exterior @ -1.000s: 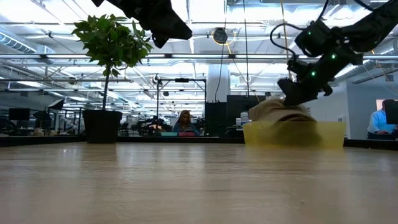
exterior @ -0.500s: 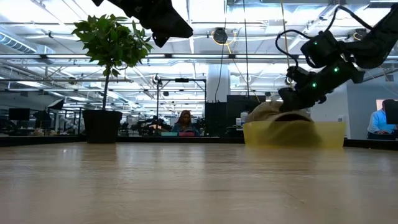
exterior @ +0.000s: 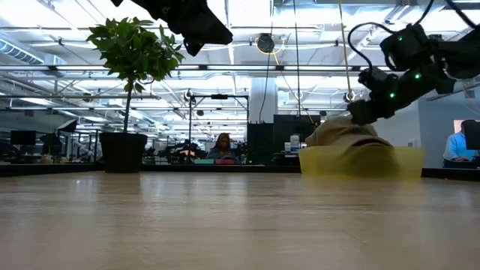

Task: Pick & Place hat
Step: Put the brown cap into the yellow bin

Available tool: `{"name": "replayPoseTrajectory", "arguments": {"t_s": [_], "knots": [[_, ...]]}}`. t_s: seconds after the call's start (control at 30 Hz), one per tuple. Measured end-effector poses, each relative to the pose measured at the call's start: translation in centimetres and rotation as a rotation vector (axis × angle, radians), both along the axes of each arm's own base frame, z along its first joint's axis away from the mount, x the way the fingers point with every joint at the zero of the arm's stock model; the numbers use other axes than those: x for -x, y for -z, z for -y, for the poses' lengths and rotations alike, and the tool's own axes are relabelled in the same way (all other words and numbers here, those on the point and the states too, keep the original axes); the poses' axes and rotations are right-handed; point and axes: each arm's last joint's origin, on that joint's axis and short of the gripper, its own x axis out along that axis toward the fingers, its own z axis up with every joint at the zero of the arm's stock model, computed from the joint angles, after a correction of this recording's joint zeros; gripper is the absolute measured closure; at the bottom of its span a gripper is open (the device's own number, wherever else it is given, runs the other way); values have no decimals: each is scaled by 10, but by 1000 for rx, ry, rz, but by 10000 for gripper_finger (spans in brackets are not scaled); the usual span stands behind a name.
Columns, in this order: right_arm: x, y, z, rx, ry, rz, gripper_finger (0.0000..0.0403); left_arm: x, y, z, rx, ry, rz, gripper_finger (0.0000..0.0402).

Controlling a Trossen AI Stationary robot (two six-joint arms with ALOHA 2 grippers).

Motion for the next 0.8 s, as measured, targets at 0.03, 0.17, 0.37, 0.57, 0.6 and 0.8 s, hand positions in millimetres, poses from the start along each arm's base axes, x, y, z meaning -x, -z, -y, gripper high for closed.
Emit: {"name": "replayPoseTrajectory", "arguments": {"t_s": [0.03,0.17,0.37,0.57,0.6,0.8], "knots": [[1,-2,-2,3,-6,2,303,0,0,0,-3,-5,0,378],[1,-6,-11,0,-47,29,303,0,0,0,1,-11,-1,378],[-3,6,-25,-195,-199,67,303,0,0,0,1,-11,-1,378],[1,18,-22,-258,-55,69,303,0,0,0,1,-12,0,378],[2,20,-22,-270,-56,79,303,0,0,0,0,-11,0,378],[7,37,-20,-339,-16,63,303,0,0,0,-8,-7,1,378]]}}
